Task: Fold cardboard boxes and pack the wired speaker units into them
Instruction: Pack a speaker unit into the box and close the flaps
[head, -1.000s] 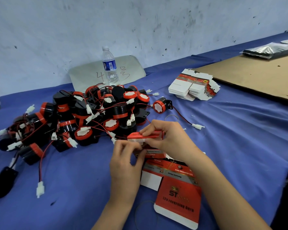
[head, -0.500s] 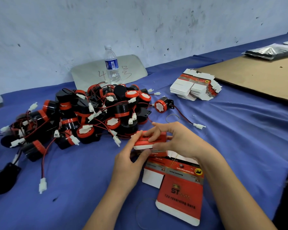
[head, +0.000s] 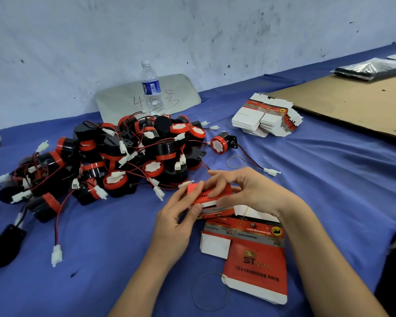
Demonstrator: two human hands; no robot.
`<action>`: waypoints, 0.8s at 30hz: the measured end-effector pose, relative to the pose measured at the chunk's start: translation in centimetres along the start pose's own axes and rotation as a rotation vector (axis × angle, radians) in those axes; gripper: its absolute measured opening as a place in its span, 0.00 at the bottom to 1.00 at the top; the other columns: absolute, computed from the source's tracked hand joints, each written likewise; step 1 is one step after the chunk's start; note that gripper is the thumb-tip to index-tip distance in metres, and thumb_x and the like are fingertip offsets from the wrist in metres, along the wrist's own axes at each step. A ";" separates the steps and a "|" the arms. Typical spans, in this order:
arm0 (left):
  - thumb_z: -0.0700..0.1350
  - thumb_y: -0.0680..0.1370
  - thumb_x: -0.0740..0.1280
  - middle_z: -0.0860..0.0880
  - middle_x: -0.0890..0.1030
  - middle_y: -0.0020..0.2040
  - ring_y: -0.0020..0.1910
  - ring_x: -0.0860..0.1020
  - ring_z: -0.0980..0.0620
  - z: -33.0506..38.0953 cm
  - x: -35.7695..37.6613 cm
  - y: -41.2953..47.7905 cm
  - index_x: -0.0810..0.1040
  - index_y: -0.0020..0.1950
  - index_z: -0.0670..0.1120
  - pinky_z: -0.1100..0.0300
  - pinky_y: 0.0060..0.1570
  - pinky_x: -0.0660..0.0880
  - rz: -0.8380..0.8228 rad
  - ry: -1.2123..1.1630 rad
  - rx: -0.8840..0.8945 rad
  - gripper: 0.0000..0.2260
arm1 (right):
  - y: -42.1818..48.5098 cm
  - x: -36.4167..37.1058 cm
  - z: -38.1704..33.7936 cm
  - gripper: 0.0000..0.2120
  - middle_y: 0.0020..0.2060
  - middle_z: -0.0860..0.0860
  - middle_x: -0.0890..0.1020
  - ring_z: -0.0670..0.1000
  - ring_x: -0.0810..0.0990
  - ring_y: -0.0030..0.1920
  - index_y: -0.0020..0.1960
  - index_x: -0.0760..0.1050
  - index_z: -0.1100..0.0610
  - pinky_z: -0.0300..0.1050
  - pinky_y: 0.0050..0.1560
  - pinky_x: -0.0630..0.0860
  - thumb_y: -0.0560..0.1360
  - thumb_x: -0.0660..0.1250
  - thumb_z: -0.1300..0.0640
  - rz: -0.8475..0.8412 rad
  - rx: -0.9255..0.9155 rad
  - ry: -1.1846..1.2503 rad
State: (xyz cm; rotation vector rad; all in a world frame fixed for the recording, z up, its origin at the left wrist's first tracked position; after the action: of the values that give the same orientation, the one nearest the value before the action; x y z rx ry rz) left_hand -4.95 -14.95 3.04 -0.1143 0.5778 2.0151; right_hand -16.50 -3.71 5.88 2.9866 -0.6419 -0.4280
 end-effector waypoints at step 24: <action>0.35 0.74 0.70 0.56 0.67 0.72 0.62 0.63 0.79 -0.1 0.2 0.4 0.76 0.59 0.61 0.77 0.59 0.65 -0.075 0.129 -0.005 0.23 | -0.6 -0.7 1.3 0.13 0.56 0.45 0.82 0.44 0.78 0.59 0.57 0.81 0.53 0.36 0.59 0.73 0.74 0.70 0.62 -0.145 0.117 -0.083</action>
State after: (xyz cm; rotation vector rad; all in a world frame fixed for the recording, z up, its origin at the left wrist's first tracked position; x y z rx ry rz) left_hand -5.42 -14.99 3.01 -0.2669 0.6398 1.9461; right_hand -17.19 -2.85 4.69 3.1541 -0.4734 -0.5436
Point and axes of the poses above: each hand's wrist, its own y-axis towards the middle knuckle, its own x-axis out of the palm, z = x × y, the point moved 6 cm from there along y, towards the middle knuckle
